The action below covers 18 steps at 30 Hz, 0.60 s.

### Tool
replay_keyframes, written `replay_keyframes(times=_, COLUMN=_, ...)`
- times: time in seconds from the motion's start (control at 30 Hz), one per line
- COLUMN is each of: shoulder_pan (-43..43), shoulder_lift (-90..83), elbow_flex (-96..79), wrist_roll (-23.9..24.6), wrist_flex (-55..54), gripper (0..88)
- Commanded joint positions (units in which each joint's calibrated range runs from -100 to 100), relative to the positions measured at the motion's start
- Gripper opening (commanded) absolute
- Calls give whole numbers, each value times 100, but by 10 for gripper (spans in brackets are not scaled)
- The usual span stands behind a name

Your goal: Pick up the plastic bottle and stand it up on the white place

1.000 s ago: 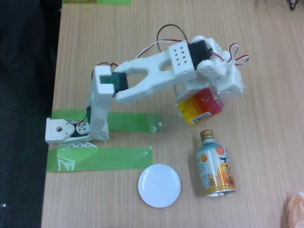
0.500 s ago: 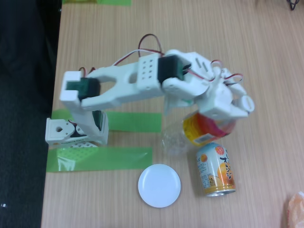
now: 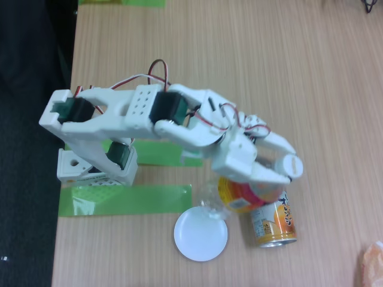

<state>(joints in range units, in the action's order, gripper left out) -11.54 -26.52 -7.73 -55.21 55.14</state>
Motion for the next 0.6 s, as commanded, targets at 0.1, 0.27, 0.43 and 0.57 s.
replay_keyframes(times=0.1, shoulder_pan=-453, shoulder_lift=-671, elbow_flex=-517, wrist_roll=23, wrist_flex=-724, gripper=151)
replay_keyframes(times=0.27, shoulder_pan=-661, shoulder_lift=-1116, elbow_flex=-816, wrist_roll=23, wrist_flex=-853, gripper=151)
replay_keyframes(times=0.43, shoulder_pan=-794, shoulder_lift=-1662, elbow_flex=-1341, wrist_roll=49, wrist_flex=-853, gripper=151)
replay_keyframes(times=0.57, shoulder_pan=-883, shoulder_lift=-2208, elbow_flex=-1866, wrist_roll=170, wrist_flex=-862, gripper=151)
